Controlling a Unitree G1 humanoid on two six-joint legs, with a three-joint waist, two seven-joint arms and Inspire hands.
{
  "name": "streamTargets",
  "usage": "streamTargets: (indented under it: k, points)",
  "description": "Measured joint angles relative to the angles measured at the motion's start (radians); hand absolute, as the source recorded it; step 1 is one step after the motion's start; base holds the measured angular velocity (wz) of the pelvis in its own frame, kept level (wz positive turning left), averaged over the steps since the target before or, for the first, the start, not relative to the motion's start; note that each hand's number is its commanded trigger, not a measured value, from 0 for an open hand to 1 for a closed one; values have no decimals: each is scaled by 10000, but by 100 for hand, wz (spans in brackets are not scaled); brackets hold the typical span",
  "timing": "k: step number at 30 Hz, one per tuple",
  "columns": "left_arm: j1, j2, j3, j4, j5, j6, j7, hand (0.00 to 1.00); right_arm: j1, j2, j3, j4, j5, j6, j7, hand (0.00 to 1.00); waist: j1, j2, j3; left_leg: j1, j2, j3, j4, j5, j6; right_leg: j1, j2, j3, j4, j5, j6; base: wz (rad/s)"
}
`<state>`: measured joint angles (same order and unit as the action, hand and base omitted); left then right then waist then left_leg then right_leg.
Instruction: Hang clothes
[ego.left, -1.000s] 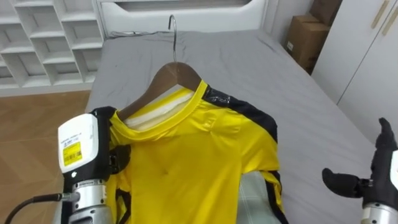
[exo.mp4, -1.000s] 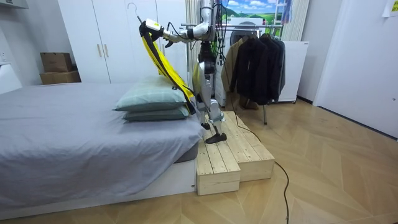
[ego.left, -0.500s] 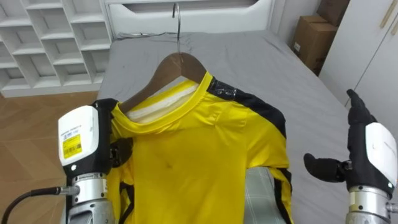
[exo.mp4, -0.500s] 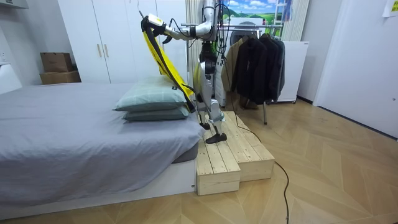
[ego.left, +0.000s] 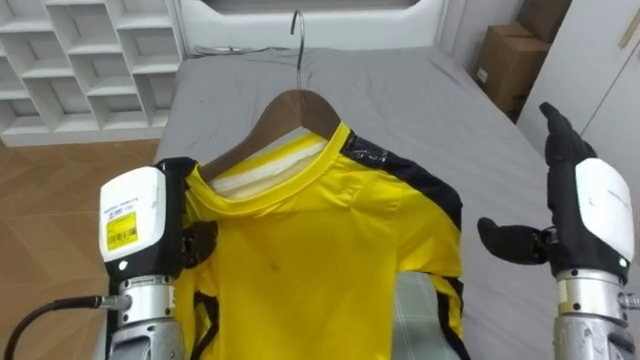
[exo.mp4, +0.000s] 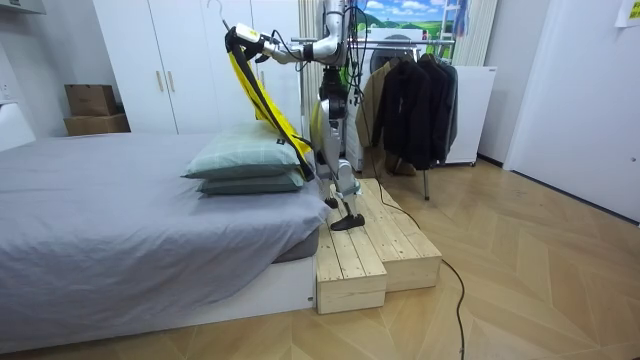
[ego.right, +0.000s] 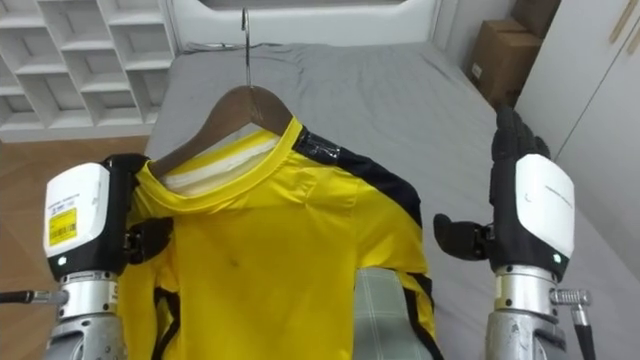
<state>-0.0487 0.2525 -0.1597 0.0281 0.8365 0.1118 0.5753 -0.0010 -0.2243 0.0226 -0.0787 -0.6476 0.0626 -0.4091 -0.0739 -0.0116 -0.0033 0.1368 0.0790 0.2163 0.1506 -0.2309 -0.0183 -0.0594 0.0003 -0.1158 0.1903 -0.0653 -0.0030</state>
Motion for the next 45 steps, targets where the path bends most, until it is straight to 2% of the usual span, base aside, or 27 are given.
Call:
streamTargets:
  k: [5,7,13,29,41,45]
  points:
    - [-29,7,-6,-105,306,-41,-1,100,-12,-149,21,-529,-787,-52,71,0,1,-26,6,-1,19,-9,1,0,0,0,15,8,-7,2,-2,0]
    - [-29,8,-11,-153,309,-43,-23,100,-13,-151,18,-602,-1012,-183,72,0,-5,-56,9,-2,23,-22,1,0,0,0,19,0,-8,2,-3,0]
    - [-29,24,-14,-640,328,-92,-225,100,-14,-150,21,-601,-1044,-203,72,0,18,-119,11,-23,22,-19,0,0,0,0,11,-25,-28,2,-2,0]
    - [-29,8,-52,-839,505,-174,-432,100,-14,-151,32,-602,-1044,-259,218,0,29,-167,38,-32,20,-16,1,0,0,-1,11,-85,-50,-1,1,0]
    - [-29,-69,-80,-842,941,-175,-465,100,-14,-171,430,-600,-1038,-270,872,0,239,-164,37,-26,23,-32,1,0,0,-1,13,-87,-36,2,-2,0]
    - [-32,-86,-144,-849,982,-175,-438,100,-14,-174,837,-601,-1120,-270,1111,0,253,-162,36,-29,23,-25,1,0,0,-1,13,-93,-26,6,-4,0]
